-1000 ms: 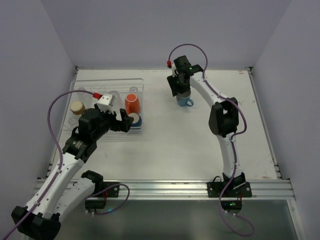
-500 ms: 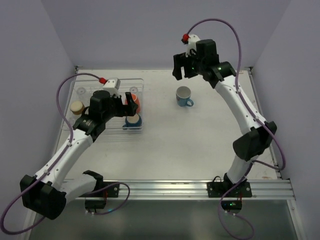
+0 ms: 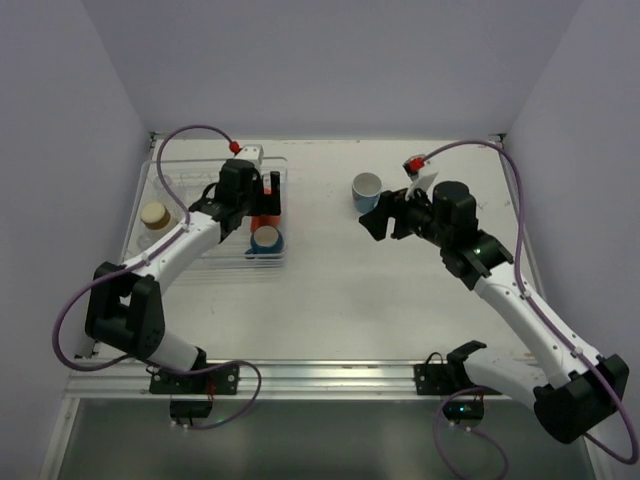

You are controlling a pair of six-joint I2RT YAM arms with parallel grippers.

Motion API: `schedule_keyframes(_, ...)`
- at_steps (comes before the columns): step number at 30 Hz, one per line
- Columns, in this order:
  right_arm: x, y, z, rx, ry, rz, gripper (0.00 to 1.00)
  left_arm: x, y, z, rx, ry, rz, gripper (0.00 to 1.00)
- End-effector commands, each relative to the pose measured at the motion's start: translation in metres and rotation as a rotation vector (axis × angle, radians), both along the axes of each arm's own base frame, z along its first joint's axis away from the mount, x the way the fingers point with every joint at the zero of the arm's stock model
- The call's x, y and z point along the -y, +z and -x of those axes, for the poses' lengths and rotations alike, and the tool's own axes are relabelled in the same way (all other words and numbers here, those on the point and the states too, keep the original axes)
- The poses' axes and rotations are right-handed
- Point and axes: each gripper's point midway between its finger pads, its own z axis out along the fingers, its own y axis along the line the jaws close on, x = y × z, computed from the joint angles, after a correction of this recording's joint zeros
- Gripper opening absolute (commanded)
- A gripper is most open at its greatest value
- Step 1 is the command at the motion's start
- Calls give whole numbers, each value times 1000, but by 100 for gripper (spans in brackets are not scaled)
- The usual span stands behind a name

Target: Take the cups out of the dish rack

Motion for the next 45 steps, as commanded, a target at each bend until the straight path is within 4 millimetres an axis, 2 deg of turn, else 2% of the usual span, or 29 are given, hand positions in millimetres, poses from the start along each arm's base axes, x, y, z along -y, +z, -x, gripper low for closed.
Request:
schedule_keyframes(1,0,46,13,147,2,-139,75,-7,27,-38,123,35,-62,97)
schedule_keyframes(6,-1,51,22,160,27,-159,75,-7,4,-54,74,49,-103,96)
schedule_keyframes(8,-4,52,23,159,40,-163,75,-6,3,-58,73,46,-111,95)
schedule_keyframes(16,-6,53,24,156,44,-166,75,-5,-21,-64,24,36,-145,88)
schedule_keyframes(20,-6,56,27,158,48,-171,75,-5,-29,-63,2,33,-150,72)
schedule_keyframes(21,-6,56,28,154,46,-173,75,-6,-28,-63,4,33,-153,66)
schedule_keyframes(22,-6,56,29,153,48,-176,75,-7,-26,-62,2,34,-159,56)
schedule_keyframes(25,-5,57,33,148,53,-188,75,-10,-4,-61,40,48,-156,43)
schedule_keyframes(26,-6,56,33,146,55,-193,75,-12,13,-60,75,57,-147,42)
schedule_keyframes(28,-9,55,37,131,68,-215,75,-15,32,-58,110,67,-142,40)
schedule_keyframes(29,-12,57,38,125,74,-238,75,-16,54,-54,152,70,-126,40)
schedule_keyframes(31,-17,56,39,119,83,-268,75,-19,77,-51,198,80,-114,40)
schedule_keyframes(32,-19,57,39,116,83,-285,75,-22,96,-45,239,88,-100,40)
schedule_keyframes(34,-23,51,40,74,78,-329,75,-24,113,-39,271,95,-81,39)
schedule_keyframes(35,-26,59,40,79,82,-381,75,-26,128,-32,302,105,-54,39)
schedule_keyframes(40,-33,64,37,54,78,-475,75,-19,168,-2,379,64,77,39)
schedule_keyframes(43,-39,70,39,35,97,-514,75,-15,197,20,447,26,169,39)
schedule_keyframes(44,-42,76,40,44,111,-531,75,-15,212,32,482,19,212,38)
schedule_keyframes(45,-47,74,42,21,127,-544,75,-12,215,37,495,3,240,38)
